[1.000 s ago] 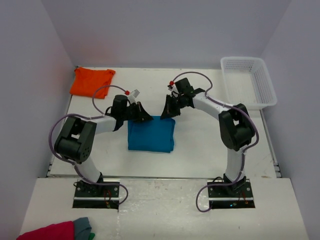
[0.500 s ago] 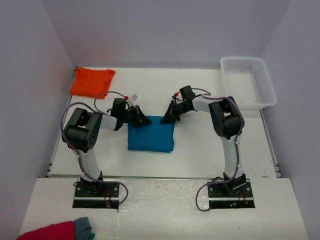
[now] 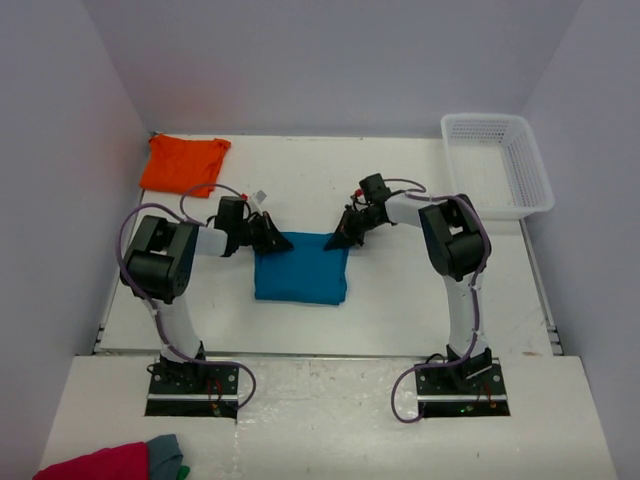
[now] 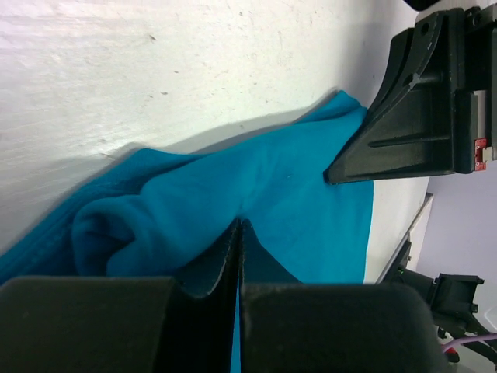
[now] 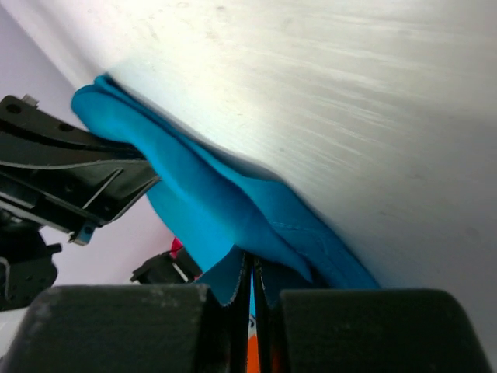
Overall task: Fold and stack the t-shirts
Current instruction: Smooth out wrinkles on the folded tshirt, then put the neatly folded tshirt into the corner of the board with the left arm
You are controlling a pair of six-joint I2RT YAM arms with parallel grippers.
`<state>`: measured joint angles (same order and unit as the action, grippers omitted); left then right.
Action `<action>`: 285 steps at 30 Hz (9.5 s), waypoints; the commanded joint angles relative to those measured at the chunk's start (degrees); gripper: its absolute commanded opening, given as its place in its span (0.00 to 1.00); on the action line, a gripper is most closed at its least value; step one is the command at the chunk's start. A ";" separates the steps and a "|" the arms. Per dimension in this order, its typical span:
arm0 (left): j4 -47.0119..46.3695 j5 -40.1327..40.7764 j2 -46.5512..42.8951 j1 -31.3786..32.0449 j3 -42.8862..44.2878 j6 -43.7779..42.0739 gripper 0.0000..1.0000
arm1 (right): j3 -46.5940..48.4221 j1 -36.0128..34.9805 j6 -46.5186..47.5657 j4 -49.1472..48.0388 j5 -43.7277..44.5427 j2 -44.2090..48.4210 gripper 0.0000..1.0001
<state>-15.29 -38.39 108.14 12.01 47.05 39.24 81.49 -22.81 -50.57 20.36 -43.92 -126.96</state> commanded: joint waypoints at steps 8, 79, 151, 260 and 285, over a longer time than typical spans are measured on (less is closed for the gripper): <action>1.57 3.84 0.85 -4.89 -2.66 -5.05 0.00 | -6.34 0.57 -7.52 7.77 13.94 2.67 0.00; -24.19 -2.39 -10.74 4.87 -25.94 8.40 0.00 | -27.00 -14.37 -5.95 -24.59 -8.65 12.61 0.00; 37.27 19.06 -26.32 -0.41 3.23 -18.24 0.79 | -8.63 -18.85 25.78 25.26 28.98 62.00 0.42; 42.00 35.57 -1.36 1.09 44.42 -41.61 0.00 | -26.64 -12.61 24.37 15.68 17.12 74.40 0.42; 40.76 15.11 6.82 -18.16 62.45 -67.10 0.00 | -34.82 -12.79 23.85 8.38 11.24 60.88 0.42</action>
<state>26.35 -16.43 114.52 -4.71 103.44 -23.11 47.18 -35.57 -27.05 31.83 -29.15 -64.05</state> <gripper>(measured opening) 0.032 0.422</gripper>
